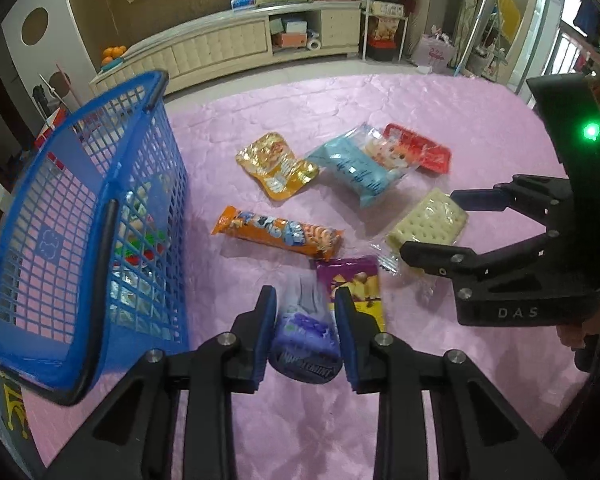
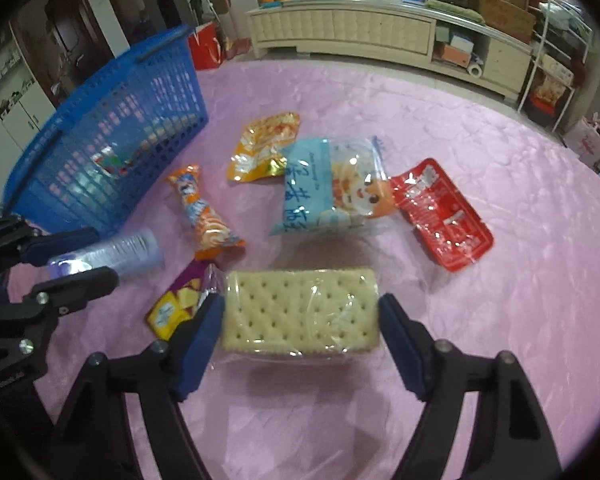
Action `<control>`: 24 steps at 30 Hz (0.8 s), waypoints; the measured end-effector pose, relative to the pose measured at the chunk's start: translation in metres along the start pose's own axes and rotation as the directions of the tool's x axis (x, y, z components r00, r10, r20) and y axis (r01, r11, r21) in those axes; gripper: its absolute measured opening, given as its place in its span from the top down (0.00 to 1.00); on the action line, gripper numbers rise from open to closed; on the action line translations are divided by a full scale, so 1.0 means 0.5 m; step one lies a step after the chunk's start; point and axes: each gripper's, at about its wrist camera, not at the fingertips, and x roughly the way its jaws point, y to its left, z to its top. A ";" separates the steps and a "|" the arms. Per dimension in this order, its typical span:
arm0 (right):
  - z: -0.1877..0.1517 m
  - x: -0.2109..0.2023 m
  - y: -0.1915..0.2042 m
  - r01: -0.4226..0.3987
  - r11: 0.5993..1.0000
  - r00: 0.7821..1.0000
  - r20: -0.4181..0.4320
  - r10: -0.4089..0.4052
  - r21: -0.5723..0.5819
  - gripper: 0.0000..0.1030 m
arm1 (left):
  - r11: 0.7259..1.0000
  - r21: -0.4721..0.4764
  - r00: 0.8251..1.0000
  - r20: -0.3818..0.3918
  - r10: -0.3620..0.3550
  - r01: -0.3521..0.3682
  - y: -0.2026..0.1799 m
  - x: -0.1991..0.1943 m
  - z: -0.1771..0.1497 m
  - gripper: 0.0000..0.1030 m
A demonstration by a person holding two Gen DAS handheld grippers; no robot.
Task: Organize snacks
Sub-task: 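Lift the gum box with the left tool while the right tool grasps the clear cracker pack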
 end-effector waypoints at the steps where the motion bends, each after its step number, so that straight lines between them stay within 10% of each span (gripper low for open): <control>1: -0.001 -0.015 0.005 0.010 1.000 1.000 0.011 -0.010 -0.007 0.22 | 1.000 0.004 1.000 0.012 -0.004 0.004 -0.003 -0.012 -0.001 0.73; 24: 0.000 -0.293 0.125 0.130 0.991 0.968 0.213 -0.133 0.029 0.21 | 0.998 0.032 0.957 0.284 -0.055 0.048 0.004 -0.304 -0.028 0.75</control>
